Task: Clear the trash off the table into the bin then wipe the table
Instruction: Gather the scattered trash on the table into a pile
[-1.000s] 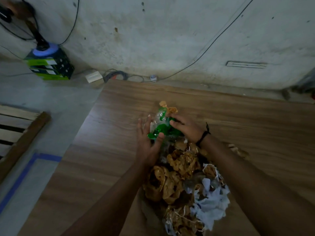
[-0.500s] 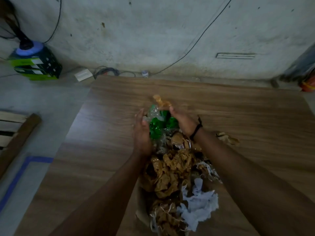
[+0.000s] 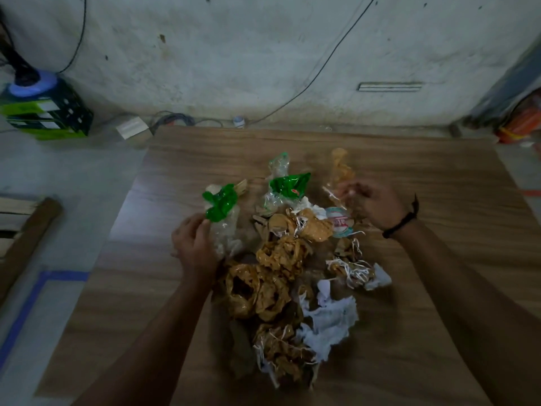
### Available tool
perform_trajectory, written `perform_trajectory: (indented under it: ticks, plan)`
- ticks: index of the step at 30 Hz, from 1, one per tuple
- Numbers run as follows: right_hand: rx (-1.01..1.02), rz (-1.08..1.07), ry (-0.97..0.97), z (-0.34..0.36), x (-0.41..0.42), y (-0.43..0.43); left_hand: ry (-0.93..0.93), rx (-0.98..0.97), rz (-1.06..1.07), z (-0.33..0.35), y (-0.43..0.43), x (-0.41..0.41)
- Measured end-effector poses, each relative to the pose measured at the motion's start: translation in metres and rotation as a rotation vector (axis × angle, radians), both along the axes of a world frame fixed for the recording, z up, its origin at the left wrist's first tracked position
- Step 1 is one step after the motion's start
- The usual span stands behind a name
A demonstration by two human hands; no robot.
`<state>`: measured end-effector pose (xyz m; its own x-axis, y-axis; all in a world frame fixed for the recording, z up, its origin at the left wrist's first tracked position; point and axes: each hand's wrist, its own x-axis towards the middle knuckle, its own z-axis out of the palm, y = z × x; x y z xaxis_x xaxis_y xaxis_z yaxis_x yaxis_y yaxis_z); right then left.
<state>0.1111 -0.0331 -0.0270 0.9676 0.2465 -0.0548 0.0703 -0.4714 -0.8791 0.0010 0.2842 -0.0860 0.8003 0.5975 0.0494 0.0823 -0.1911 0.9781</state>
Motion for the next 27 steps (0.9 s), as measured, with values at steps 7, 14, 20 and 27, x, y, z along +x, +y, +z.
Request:
perform_trajectory:
  ticks: [7, 14, 20, 27]
  plan:
    - [-0.099, -0.253, -0.004, -0.009, -0.037, -0.06, 0.456, 0.431, -0.331, 0.005, -0.005, -0.008]
    - [-0.03, -0.16, 0.08, -0.047, -0.059, -0.068, 0.103, -0.228, -0.034, 0.0, -0.005, -0.076]
    - [0.007, -0.16, 0.023, -0.072, -0.072, -0.003, 0.149, -0.171, -0.173, -0.001, -0.061, -0.076]
    - [0.108, -0.3, -0.01, -0.055, -0.065, 0.002, 0.155, -0.272, -0.04, 0.012, -0.059, -0.059]
